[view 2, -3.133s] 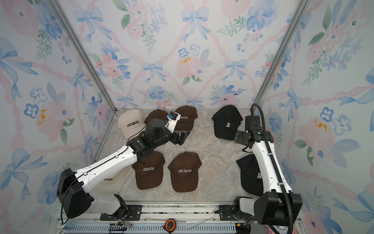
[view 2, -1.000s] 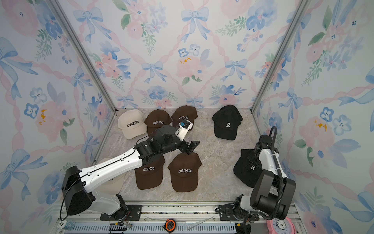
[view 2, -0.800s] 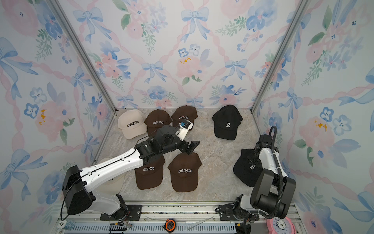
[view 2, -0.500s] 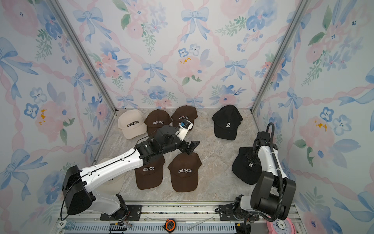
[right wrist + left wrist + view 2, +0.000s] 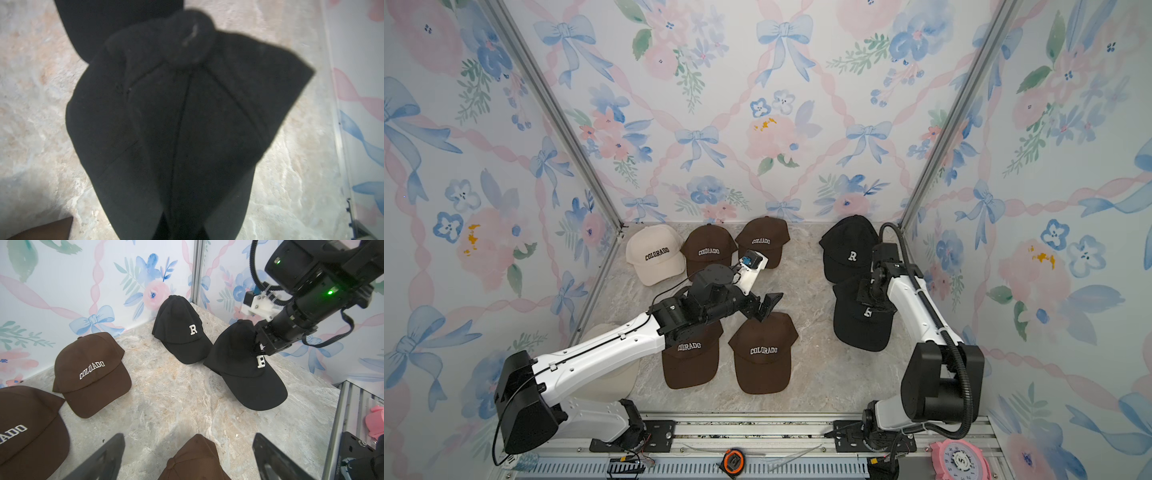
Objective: Stack the baseball caps by color
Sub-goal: Pick up the baseball cap at the corner of the board, then place the baseball cap at the center of the board.
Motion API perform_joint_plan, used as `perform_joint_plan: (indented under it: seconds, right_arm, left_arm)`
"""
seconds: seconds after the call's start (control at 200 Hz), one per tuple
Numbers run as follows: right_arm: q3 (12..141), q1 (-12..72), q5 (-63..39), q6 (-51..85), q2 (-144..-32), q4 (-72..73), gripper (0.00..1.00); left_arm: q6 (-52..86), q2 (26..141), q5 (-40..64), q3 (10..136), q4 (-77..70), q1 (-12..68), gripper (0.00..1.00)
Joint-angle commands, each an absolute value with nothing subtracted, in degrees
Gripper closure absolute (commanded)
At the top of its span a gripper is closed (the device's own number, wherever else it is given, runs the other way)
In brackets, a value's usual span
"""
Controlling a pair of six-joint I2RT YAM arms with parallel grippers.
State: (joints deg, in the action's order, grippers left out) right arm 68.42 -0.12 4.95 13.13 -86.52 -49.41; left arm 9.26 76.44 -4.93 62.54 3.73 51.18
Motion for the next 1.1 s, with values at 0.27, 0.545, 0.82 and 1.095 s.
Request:
perform_joint_plan:
  seconds: [0.27, 0.545, 0.82, 1.095]
  right_arm:
    - [72.6, 4.7, 4.4, 10.6, -96.3, -51.9, 0.72]
    - [71.8, 4.9, 2.9, 10.6, -95.1, -52.3, 0.62]
    - [70.5, 4.9, 3.6, 9.6, -93.0, -50.4, 0.71]
    - [70.1, 4.9, 4.3, 9.1, -94.5, -49.4, 0.77]
  left_arm:
    - [10.7, 71.4, -8.6, 59.0, 3.3, 50.1, 0.02]
    - [10.2, 71.5, -8.1, 59.8, 4.0, 49.2, 0.02]
    - [9.5, 73.7, -6.5, 61.9, 4.3, 48.5, 0.02]
    - [9.6, 74.6, -6.5, 62.6, 4.5, 48.5, 0.02]
